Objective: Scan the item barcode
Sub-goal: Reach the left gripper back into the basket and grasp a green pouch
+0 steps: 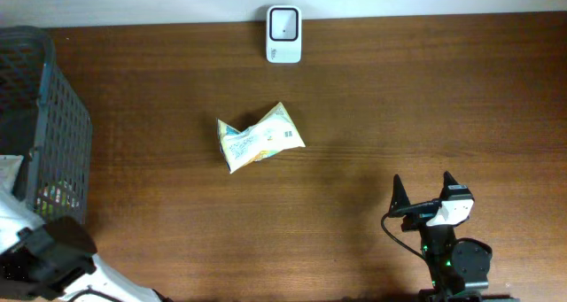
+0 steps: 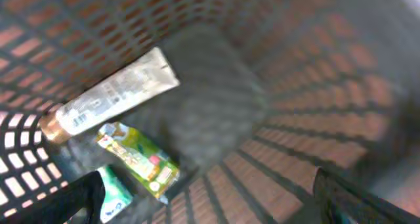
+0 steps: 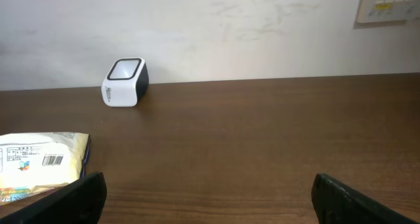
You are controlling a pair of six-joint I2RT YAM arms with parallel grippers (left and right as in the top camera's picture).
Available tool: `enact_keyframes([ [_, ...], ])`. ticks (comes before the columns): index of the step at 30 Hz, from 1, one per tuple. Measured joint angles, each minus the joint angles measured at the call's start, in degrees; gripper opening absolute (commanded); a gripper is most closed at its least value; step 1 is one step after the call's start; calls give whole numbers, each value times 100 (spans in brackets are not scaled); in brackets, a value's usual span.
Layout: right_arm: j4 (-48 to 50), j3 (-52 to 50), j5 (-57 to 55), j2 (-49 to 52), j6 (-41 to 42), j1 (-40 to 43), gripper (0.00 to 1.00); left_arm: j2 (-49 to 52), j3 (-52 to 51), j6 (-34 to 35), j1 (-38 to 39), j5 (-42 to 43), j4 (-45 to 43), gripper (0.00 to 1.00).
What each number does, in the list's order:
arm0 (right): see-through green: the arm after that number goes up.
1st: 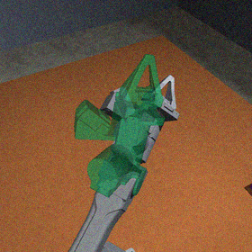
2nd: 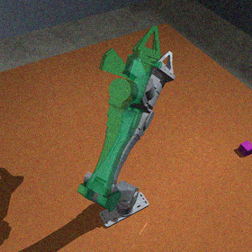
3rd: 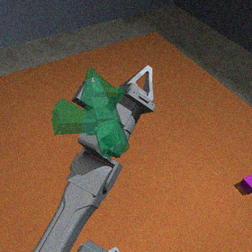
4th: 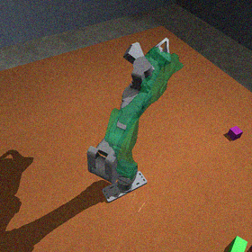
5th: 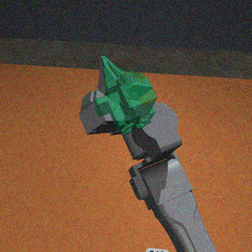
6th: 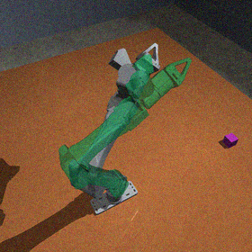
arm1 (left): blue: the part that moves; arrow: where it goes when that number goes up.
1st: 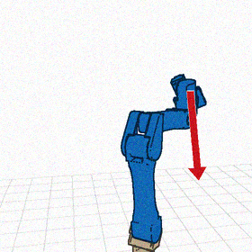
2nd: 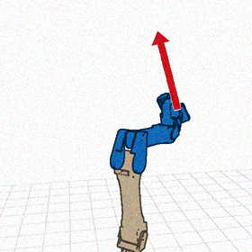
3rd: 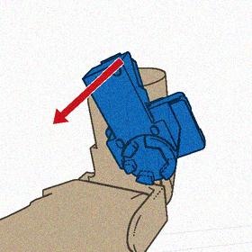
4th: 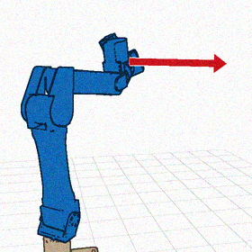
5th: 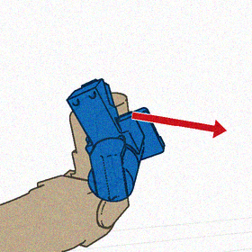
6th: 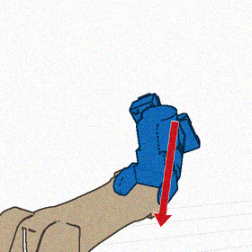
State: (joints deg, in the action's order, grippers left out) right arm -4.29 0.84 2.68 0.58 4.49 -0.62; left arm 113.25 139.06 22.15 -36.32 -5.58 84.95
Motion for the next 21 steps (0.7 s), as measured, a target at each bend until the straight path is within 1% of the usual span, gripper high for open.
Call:
enact_keyframes([
  [1,0,0,-2,0,4,0,99,-17,-632,105,-181,-4,-278,99],
  [3,4,0,-2,0,2,0,99,2,-1565,214,-356,-17,-916,99],
  [6,0,-2,0,0,7,0,99,76,-2953,422,-568,-24,-1641,99],
  [8,0,0,-2,0,2,0,99,81,-3585,566,-662,-26,-1989,100],
  [10,0,-2,-2,0,4,0,99,81,-3965,625,-708,-28,-2277,100],
  [12,0,0,-2,0,0,0,99,81,-4391,647,-721,-24,-2553,96],
  [16,0,0,-2,0,7,0,99,57,-4975,669,-721,-98,-3018,92],
  [17,0,0,0,0,2,0,99,63,-5147,684,-721,-83,-3075,89],
  [21,0,-2,-2,0,4,0,99,66,-5294,706,-721,-61,-3169,88],
])
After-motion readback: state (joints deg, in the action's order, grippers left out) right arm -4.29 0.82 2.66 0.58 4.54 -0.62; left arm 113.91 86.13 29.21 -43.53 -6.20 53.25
